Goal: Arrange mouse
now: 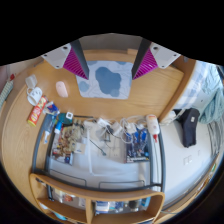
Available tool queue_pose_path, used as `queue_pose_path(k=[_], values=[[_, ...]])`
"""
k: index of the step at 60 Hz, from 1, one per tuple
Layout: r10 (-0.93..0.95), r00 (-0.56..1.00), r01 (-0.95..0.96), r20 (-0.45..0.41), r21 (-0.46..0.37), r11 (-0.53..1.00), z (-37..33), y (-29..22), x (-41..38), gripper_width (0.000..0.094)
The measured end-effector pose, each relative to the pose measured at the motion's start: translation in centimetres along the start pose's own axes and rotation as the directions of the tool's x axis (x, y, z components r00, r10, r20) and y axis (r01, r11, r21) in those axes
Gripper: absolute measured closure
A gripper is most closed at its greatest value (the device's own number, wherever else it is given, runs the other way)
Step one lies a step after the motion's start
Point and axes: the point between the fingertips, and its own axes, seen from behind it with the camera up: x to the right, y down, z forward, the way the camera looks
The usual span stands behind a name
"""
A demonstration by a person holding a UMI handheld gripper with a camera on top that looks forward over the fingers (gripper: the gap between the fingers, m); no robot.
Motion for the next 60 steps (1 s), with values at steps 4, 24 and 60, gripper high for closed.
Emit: queue_pose_path(k=[4,24,60], values=[[0.007,1.000,-0.009,-0.029,-0.041,0.999,1.4,2.9,3.6,0.0078],[0.077,0.980,-0.110,-0.181,-0.181,0.977,7.5,10.3,21.2,0.0085],[0.090,0.995,-0.095,-0.034,-0.199,0.975,23.1,4.3,27.0,0.0274]])
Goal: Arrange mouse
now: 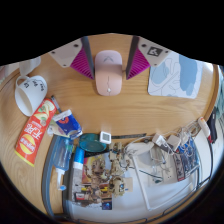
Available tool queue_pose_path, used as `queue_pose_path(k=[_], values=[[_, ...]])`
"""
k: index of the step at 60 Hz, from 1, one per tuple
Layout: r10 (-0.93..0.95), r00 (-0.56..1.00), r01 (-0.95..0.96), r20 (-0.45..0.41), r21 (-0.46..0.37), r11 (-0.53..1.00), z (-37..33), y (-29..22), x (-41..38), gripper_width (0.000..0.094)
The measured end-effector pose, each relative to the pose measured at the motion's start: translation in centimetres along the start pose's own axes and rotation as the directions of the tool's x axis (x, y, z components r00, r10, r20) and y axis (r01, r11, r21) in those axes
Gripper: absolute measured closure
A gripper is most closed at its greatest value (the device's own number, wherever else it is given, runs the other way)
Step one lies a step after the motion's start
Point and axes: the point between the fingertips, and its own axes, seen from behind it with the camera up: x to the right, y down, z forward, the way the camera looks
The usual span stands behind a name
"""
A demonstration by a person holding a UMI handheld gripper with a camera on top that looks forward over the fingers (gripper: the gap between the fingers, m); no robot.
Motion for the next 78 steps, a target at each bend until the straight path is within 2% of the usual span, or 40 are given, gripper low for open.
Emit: queue_pose_path(k=[1,3,9,18,29,34,50,55,59,64,68,78], values=[[0.002,1.000,-0.002,-0.001,0.002,1.000,0.1,-0.2,0.1,0.0366],[-0.002,1.000,0.002,-0.011,-0.001,1.000,0.2,-0.4,0.4,0.0490],[-0.006,1.000,0.006,-0.003,-0.013,1.000,0.4,-0.3,0.4,0.0517],[-0.002,1.000,0.001,-0.006,-0.037,0.999,0.3,-0.1,0.2,0.0655],[0.039,0.999,-0.041,-0.026,-0.057,0.998,-0.6,-0.8,0.3,0.0656],[0.065,0.997,-0.065,-0.041,0.004,0.998,-3.3,-4.0,0.2,0.0658],[0.065,0.998,-0.058,-0.009,0.323,0.945,-17.0,-19.7,-5.9,0.0655],[0.036,0.999,-0.043,0.024,0.375,0.926,-19.6,-21.9,-9.4,0.0655],[0.002,1.000,-0.014,0.030,0.385,0.923,-19.8,-21.9,-12.4,0.0655],[-0.025,0.999,0.007,0.048,0.333,0.943,-17.7,-19.6,-15.9,0.0654],[-0.033,0.997,0.014,0.069,0.268,0.963,-14.9,-15.9,-18.1,0.0657],[-0.041,0.997,0.038,0.062,0.042,0.998,-6.9,-5.1,-21.1,0.0656]])
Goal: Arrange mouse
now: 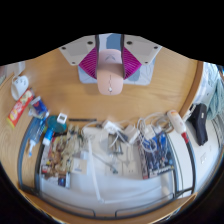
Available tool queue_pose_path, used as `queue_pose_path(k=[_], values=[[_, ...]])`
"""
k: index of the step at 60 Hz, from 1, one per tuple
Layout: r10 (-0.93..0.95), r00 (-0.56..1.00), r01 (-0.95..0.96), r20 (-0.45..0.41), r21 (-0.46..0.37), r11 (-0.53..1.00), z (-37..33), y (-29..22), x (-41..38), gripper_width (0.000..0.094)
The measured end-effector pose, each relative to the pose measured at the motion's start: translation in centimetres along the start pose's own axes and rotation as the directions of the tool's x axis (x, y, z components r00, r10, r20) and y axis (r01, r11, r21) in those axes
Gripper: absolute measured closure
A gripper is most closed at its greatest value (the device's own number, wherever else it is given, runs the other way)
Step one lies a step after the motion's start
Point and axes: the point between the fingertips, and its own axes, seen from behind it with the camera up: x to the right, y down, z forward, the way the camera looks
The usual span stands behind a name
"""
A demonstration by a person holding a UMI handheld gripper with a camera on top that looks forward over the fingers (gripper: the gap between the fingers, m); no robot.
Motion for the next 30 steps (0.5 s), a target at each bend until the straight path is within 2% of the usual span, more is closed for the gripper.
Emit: queue_pose_path(k=[6,13,24,30], values=[[0.018,1.000,-0.016,0.013,-0.101,0.995,2.6,5.1,-1.2,0.0657],[0.018,1.000,-0.015,0.015,-0.158,0.987,3.6,8.4,-1.6,0.0641],[0.008,1.000,-0.010,-0.013,-0.161,0.987,3.7,8.7,-1.5,0.0548],[0.031,0.999,-0.034,-0.014,-0.202,0.979,3.6,9.3,-1.6,0.0476]])
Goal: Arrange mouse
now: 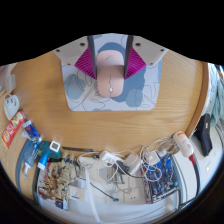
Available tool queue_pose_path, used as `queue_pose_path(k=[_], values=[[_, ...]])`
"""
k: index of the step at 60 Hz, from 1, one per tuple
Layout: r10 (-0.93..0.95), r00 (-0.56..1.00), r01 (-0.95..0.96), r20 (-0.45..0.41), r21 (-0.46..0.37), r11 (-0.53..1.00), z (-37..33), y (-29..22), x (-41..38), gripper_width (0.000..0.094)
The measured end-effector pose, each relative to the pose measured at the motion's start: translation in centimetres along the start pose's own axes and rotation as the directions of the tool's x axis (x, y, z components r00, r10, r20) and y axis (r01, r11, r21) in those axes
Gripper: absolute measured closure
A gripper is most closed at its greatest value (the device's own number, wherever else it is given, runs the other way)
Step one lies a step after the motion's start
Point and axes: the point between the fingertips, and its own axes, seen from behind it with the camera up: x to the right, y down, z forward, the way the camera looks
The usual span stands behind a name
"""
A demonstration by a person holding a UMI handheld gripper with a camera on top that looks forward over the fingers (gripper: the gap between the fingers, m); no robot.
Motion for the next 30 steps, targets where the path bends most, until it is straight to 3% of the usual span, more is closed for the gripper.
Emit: queue_pose_path(k=[1,2,4,6,7,9,30], values=[[0.004,1.000,-0.004,0.000,0.000,1.000,-0.1,-0.1,0.0,0.0435],[0.009,1.000,-0.009,-0.003,0.001,1.000,-0.2,-0.2,0.1,0.0338],[0.016,1.000,-0.016,-0.017,0.006,1.000,-0.7,-0.4,0.4,0.0279],[0.017,1.000,-0.017,-0.024,0.016,1.000,-1.4,-0.8,0.5,0.0131],[0.017,0.999,-0.016,-0.027,0.022,1.000,-1.8,-1.1,0.5,0.0140],[0.014,0.999,-0.013,-0.035,0.036,0.999,-2.8,-1.6,0.6,0.0069],[-0.040,0.999,0.042,-0.013,0.239,0.970,-18.4,-9.0,-4.4,0.0071]])
